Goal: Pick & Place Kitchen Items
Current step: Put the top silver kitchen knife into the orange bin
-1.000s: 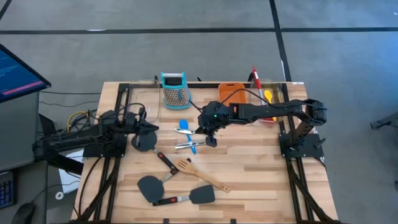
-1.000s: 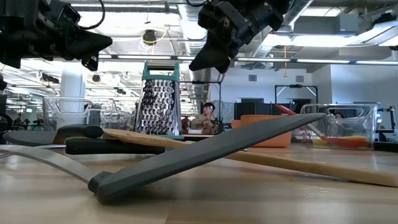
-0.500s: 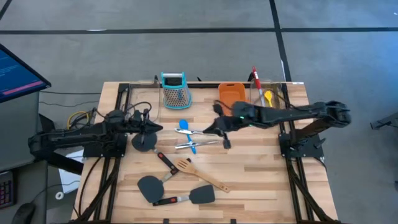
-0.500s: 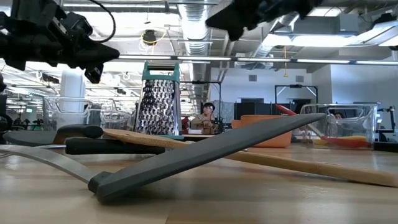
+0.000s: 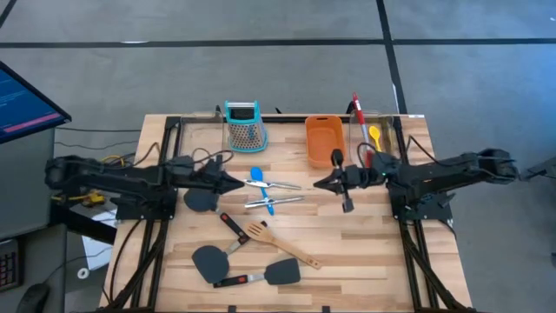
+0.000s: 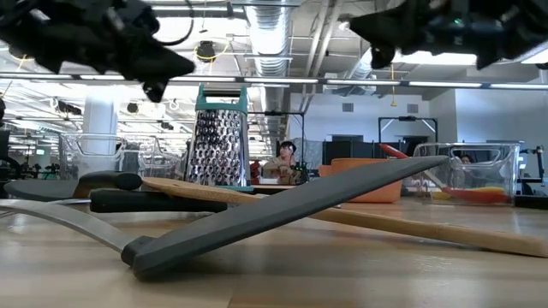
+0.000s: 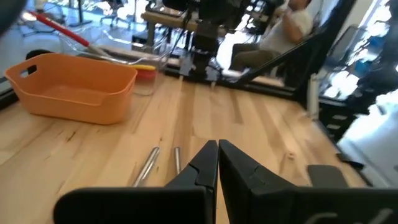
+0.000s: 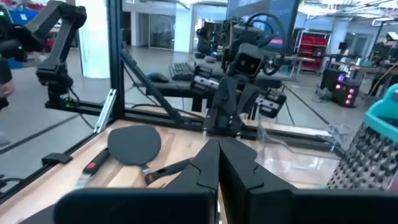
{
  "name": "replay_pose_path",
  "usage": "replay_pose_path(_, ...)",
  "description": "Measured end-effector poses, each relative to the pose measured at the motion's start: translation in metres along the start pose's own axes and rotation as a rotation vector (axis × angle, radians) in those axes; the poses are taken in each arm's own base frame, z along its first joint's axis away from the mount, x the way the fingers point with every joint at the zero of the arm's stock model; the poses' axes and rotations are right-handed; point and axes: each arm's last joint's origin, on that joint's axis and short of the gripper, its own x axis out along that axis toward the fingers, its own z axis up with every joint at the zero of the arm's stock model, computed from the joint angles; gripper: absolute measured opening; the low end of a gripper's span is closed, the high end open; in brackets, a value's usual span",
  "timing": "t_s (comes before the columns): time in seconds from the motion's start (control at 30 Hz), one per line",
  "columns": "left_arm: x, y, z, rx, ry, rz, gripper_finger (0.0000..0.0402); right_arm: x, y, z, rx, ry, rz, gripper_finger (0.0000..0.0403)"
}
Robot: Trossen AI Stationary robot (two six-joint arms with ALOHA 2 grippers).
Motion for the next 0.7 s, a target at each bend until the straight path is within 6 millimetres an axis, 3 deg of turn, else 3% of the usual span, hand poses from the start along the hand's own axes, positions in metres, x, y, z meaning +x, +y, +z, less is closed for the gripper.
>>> replay_pose_path(0.27,0.071,0.0,0.024,0.11,0.143,0.035,0.0003,-0.018,0.005,-0.009,-0.008,-0.039,-0.003,0.0)
replay_pose_path(0.43,0.112,0.014,0.037,0.168,0.434,0.11,0.0003,-0.019,0.005,-0.012,-0.003,-0.014,0.007,0.0)
replay_pose_path(0.57,0.13,0.027,0.047,0.185,0.527,0.14,0.0003,-0.019,0.007,-0.012,-0.003,-0.018,0.06,0.0)
replay_pose_path(0.7,0.139,0.037,0.049,0.139,0.536,0.059,0.0003,-0.022,0.01,-0.008,-0.006,-0.033,0.097,0.0)
